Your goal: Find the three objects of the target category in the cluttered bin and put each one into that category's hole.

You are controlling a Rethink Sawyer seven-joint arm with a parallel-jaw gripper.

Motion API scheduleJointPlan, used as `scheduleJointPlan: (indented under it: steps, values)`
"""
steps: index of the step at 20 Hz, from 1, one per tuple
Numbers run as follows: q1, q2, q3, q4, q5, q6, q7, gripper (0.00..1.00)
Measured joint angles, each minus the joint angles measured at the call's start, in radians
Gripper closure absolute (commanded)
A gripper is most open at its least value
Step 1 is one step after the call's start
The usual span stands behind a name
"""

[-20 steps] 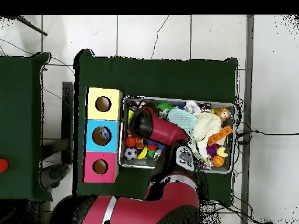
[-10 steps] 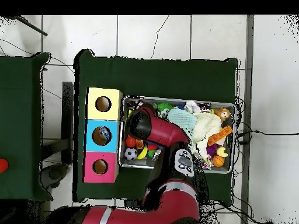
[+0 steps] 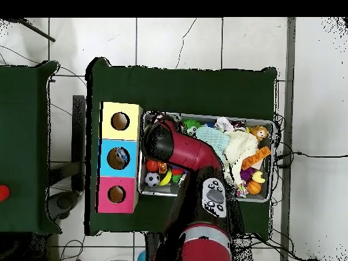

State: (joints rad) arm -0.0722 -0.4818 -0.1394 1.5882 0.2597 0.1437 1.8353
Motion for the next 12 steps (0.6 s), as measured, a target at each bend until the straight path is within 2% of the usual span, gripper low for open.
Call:
scheduleJointPlan:
  steps: [12]
  values:
    - [0.003, -0.041, -0.001, 0.002, 0.0, 0.0, 0.0, 1.0]
